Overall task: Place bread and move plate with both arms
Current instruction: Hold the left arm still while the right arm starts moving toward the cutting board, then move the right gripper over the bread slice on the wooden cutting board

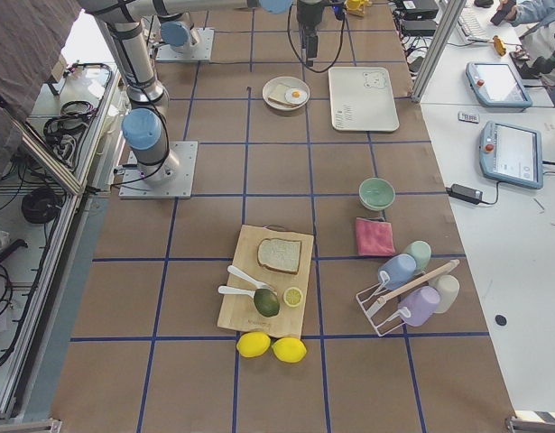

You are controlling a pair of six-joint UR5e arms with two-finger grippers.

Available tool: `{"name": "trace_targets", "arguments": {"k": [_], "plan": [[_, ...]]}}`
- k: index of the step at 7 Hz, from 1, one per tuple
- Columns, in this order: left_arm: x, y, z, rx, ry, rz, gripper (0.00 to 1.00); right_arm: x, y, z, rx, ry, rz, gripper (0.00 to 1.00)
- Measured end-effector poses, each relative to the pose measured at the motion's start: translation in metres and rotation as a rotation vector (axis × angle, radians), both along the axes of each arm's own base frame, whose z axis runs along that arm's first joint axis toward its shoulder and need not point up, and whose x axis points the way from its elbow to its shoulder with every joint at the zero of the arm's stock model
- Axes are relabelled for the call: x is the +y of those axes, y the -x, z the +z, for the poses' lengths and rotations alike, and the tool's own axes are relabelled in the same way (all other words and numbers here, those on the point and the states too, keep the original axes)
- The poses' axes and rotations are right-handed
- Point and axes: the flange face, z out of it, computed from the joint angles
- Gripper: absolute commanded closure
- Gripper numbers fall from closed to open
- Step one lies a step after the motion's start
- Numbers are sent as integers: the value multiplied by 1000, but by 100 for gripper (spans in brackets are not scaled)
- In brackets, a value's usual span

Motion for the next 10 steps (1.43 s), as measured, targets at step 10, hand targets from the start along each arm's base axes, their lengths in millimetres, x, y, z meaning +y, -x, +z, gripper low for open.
{"name": "trace_targets", "arguments": {"k": [10], "plan": [[0,0,-1,0,-1,0,0,-2,34,-22,42,-50,-83,0]]}}
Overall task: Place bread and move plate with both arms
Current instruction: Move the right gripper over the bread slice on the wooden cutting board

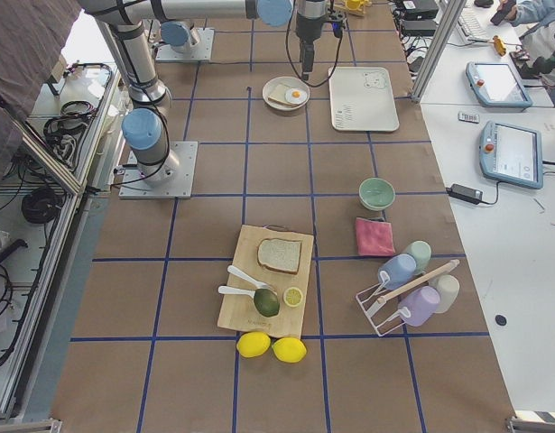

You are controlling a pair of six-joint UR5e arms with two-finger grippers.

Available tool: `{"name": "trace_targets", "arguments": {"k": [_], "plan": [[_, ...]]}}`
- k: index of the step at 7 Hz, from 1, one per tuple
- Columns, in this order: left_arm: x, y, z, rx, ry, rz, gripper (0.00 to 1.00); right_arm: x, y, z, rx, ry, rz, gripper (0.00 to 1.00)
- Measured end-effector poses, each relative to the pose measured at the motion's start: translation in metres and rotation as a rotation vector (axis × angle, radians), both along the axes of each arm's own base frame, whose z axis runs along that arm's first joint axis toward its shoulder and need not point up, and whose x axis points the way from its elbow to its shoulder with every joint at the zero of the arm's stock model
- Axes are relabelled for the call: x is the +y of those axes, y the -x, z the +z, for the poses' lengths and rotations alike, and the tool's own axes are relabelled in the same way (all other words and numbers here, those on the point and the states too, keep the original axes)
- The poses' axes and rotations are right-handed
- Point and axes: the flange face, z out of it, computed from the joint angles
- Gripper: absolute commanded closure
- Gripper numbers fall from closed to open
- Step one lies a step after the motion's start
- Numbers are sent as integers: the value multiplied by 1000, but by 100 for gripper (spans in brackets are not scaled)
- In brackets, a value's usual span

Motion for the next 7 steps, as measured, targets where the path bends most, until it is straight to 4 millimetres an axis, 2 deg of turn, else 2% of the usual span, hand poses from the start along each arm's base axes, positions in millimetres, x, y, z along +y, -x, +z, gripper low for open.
{"name": "trace_targets", "arguments": {"k": [4,5,6,7], "plan": [[-1,0,-1,0,-1,0,0,0,6,-9,0,-9,12,0],[-1,0,-2,0,-2,0,0,-5,15,-15,1,4,29,0],[-2,0,-2,0,-1,0,0,-14,47,-27,3,11,21,0],[-3,0,-2,0,0,1,0,-17,94,-48,22,-13,-36,0]]}}
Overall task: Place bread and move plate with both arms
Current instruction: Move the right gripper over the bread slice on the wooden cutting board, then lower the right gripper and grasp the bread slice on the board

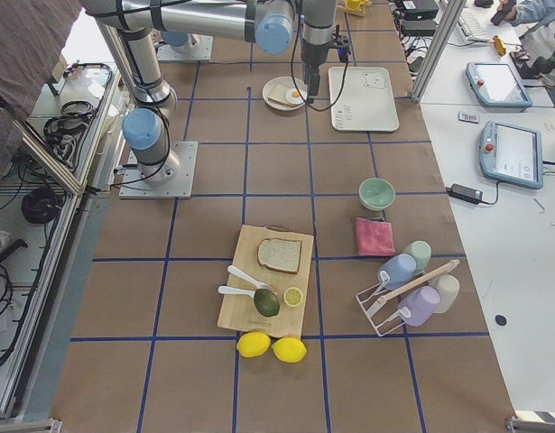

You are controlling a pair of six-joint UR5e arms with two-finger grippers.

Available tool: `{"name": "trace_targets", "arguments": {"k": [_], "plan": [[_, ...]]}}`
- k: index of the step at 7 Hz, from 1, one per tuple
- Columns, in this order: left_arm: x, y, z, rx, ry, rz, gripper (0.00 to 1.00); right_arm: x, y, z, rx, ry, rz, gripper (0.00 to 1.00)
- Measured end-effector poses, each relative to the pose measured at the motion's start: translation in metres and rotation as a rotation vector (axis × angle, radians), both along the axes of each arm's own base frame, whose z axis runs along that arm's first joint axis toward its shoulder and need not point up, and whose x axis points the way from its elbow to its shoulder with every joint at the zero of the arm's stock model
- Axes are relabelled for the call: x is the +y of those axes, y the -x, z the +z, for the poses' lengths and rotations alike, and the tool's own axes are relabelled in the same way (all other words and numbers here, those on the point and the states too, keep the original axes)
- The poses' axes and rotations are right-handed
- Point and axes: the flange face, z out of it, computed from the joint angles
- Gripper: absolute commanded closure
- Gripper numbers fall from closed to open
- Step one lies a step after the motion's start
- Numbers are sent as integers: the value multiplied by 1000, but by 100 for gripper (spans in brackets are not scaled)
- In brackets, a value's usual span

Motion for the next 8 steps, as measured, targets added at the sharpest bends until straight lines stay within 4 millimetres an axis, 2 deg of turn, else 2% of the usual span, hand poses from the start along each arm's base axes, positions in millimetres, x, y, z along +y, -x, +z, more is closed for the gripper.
{"name": "trace_targets", "arguments": {"k": [2,3,4,5,6,7,8], "plan": [[0,0,0,0,2,1,0,4,100,-53,168,-2,-127,0],[0,0,1,0,3,1,0,11,144,-86,216,12,-160,3],[0,0,1,0,3,1,0,22,188,-124,223,23,-171,18],[-1,0,1,0,4,1,0,31,220,-163,214,23,-160,39],[-1,0,1,0,5,1,0,39,245,-191,209,5,-145,42],[-1,0,0,0,4,1,0,46,264,-208,203,-17,-152,45],[-2,0,0,0,5,1,0,50,275,-220,197,-33,-161,50]]}}
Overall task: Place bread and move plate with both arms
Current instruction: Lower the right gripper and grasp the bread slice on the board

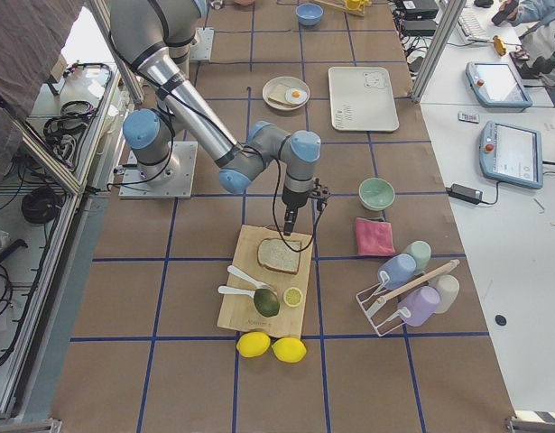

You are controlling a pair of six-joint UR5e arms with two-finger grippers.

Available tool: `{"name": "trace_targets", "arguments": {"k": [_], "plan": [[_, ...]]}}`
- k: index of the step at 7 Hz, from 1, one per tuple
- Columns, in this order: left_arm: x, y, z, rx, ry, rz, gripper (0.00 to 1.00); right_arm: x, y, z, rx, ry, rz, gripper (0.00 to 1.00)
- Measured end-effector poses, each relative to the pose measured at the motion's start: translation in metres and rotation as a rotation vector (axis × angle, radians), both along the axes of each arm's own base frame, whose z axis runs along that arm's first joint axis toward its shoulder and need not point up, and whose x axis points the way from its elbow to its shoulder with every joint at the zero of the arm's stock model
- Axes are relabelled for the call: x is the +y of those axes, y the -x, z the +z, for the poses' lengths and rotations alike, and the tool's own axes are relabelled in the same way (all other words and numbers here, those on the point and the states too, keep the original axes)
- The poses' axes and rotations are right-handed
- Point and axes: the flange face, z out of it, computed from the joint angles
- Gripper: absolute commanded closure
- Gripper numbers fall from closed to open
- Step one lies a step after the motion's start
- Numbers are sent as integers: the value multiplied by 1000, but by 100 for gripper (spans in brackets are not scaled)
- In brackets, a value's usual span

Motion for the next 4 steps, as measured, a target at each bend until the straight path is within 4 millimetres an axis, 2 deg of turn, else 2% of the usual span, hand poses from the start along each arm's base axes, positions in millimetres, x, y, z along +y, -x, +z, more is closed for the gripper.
{"name": "trace_targets", "arguments": {"k": [2,4], "plan": [[1,0,0,0,-2,0,0,4,8,-10,12,-31,-10,51],[1,0,0,0,-4,0,0,6,12,-12,43,-61,-16,52]]}}
